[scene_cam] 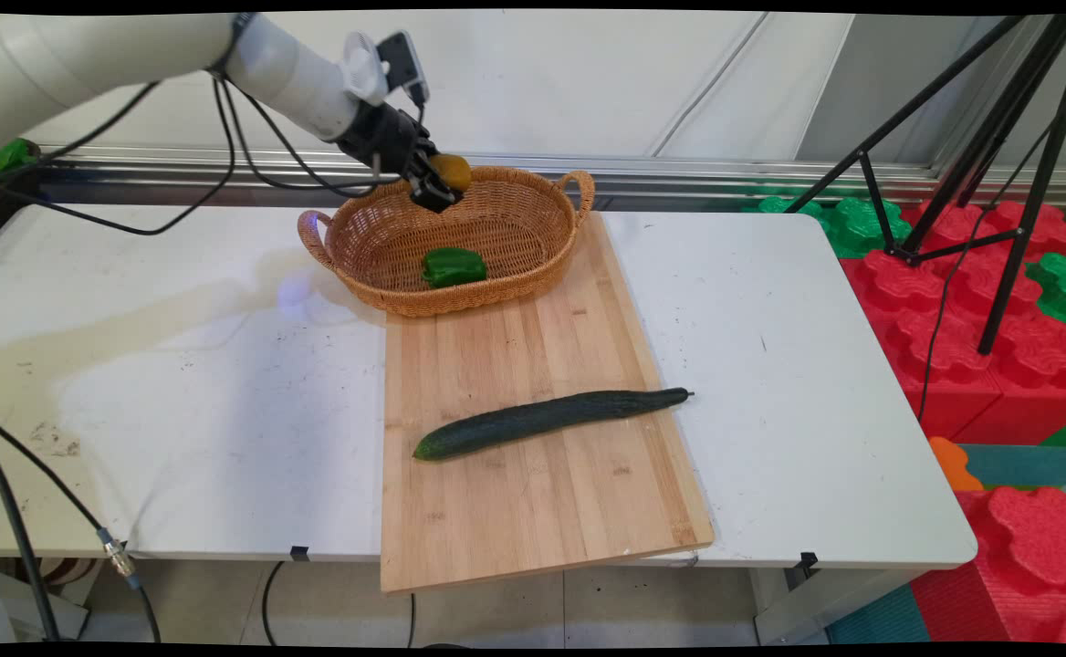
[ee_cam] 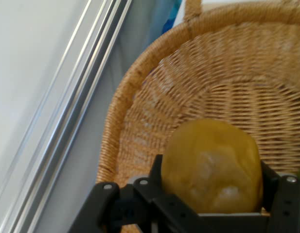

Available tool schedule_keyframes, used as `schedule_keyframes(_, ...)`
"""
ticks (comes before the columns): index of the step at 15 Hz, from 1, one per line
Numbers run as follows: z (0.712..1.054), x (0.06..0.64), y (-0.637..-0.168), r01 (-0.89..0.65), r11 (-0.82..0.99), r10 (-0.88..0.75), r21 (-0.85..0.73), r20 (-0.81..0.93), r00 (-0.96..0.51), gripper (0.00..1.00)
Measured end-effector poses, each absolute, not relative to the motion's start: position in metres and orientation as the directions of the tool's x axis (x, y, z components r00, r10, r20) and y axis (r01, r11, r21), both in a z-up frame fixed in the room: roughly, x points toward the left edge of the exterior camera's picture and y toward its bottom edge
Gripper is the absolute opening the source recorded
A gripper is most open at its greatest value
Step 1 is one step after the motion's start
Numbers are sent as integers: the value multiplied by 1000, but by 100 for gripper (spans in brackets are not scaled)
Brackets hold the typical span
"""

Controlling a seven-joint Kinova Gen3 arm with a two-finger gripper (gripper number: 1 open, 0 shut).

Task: Place the picked object on the cutting board

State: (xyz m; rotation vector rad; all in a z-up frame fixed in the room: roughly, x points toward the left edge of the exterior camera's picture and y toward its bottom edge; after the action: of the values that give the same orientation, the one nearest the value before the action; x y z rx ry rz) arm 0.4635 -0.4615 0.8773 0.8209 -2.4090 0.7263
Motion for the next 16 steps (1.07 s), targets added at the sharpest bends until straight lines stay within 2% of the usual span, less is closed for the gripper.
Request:
schedule_keyframes(9, 925, 469, -399, -628, 757, -374, -182, 668, -644, 0)
schedule_keyframes(16, 923, 445, -363, -555, 828, -373, -83, 658, -654, 0)
